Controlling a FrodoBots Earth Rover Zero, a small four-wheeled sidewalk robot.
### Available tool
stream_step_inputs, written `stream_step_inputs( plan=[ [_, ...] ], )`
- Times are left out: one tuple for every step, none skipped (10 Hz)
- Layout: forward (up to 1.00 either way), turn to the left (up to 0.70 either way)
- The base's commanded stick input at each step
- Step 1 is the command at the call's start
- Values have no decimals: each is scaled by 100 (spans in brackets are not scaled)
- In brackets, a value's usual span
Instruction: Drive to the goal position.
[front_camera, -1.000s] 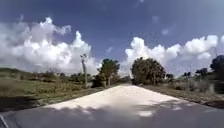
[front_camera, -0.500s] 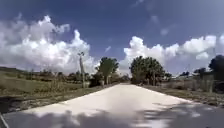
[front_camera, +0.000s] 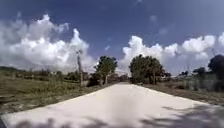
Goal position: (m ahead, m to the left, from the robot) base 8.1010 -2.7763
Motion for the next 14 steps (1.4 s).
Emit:
stream_step_inputs(
  plan=[
    [85,0],
    [85,0],
    [85,0],
    [85,0],
    [85,0],
    [85,0],
    [85,0],
    [85,0],
    [85,0],
    [85,0],
    [85,0],
    [85,0],
    [85,0],
    [85,0]
  ],
)
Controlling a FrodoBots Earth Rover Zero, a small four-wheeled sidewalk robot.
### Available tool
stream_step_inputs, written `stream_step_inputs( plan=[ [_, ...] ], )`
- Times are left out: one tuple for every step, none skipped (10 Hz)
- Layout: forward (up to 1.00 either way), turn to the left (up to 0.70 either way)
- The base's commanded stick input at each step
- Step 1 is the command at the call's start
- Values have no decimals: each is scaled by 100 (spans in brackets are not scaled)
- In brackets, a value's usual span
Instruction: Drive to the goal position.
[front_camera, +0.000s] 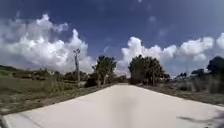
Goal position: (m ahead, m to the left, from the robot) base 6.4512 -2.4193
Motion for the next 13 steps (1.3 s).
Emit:
stream_step_inputs(
  plan=[
    [85,0],
    [85,0],
    [85,0],
    [85,0],
    [85,0],
    [85,0],
    [85,0],
    [85,0],
    [85,0],
    [85,0],
    [85,0],
    [85,0],
    [85,0]
  ],
)
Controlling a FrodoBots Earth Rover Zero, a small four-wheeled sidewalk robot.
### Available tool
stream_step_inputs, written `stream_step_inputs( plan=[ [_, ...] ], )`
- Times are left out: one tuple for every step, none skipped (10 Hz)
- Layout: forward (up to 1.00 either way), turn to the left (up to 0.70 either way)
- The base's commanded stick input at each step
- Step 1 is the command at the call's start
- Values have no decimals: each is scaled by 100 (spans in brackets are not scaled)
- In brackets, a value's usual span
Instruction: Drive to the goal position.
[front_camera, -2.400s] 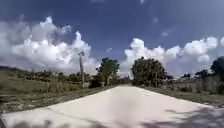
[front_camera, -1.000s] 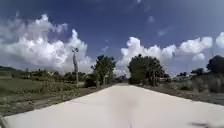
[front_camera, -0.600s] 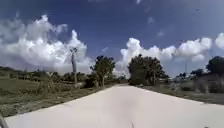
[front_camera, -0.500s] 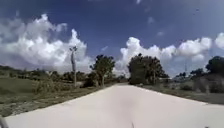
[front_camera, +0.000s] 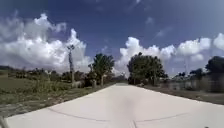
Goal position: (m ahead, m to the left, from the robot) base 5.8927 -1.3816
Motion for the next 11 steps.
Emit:
stream_step_inputs(
  plan=[
    [85,0],
    [85,0],
    [85,0],
    [85,0],
    [85,0],
    [85,0],
    [85,0],
    [85,0],
    [85,0],
    [85,0],
    [85,0]
  ],
)
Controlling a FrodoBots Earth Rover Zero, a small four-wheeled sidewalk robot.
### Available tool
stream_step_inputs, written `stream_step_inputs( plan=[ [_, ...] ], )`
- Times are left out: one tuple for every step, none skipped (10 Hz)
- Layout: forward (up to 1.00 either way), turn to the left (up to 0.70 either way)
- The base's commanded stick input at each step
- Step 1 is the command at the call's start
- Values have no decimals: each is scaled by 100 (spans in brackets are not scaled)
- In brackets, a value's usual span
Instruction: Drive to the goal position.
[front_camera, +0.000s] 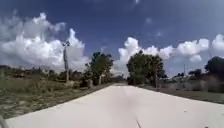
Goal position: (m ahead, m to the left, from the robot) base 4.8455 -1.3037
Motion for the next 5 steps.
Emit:
stream_step_inputs(
  plan=[
    [85,0],
    [85,0],
    [85,0],
    [85,0],
    [85,0]
  ],
)
